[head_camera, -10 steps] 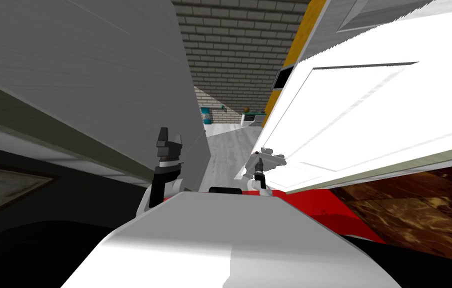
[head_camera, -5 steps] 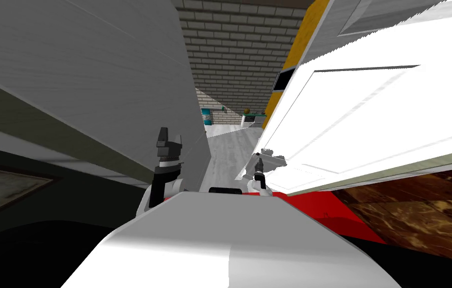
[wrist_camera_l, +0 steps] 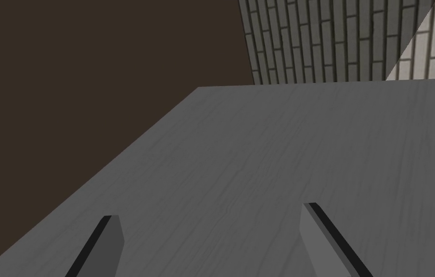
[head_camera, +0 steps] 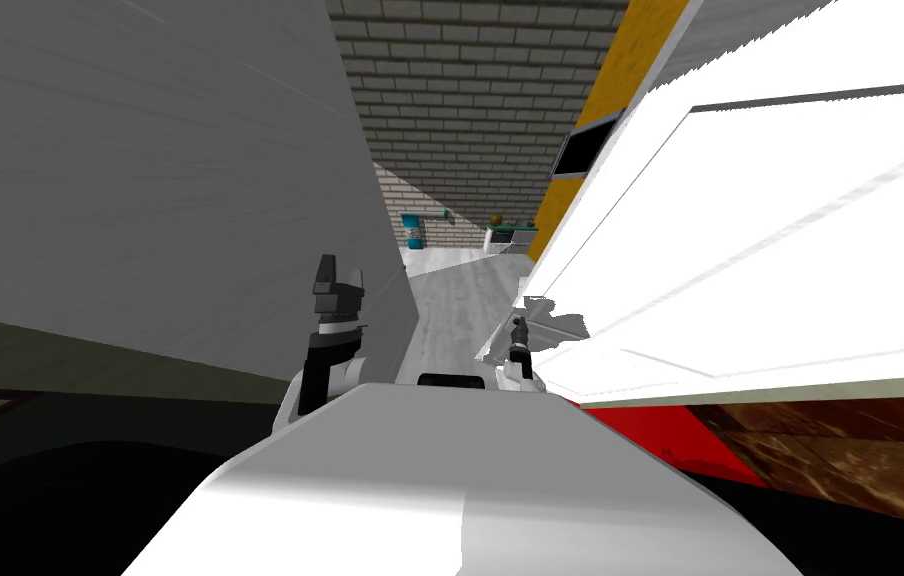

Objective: Push the door open

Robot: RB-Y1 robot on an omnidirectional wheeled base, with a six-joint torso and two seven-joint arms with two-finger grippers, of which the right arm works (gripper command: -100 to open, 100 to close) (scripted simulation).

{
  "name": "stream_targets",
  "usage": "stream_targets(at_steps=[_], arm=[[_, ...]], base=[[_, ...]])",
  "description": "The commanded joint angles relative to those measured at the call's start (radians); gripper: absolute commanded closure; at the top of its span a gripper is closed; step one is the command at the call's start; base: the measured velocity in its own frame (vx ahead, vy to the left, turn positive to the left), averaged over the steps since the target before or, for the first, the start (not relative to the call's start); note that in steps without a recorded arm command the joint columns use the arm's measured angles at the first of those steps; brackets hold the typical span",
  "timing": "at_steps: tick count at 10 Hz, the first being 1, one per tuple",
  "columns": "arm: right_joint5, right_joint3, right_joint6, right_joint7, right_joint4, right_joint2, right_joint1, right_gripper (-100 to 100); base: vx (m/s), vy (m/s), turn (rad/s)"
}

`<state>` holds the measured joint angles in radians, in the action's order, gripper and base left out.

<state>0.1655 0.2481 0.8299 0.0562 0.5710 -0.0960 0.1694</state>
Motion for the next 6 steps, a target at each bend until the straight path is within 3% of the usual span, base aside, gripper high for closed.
stream_targets(at_steps=[1, 2, 3, 6], arm=[[0.001, 0.002, 0.008, 0.0, -0.007, 0.0, 0.001, -100], [0.001, 0.001, 0.005, 0.0, -0.004, 0.001, 0.0, -100], [0.001, 0.001, 0.005, 0.0, -0.004, 0.001, 0.0, 100], [0.001, 0.001, 0.005, 0.0, -0.004, 0.001, 0.0, 100]], base=[[0.178, -0.036, 0.025], [0.064, -0.008, -0.005], [-0.013, 0.002, 0.006], [-0.016, 0.002, 0.003]])
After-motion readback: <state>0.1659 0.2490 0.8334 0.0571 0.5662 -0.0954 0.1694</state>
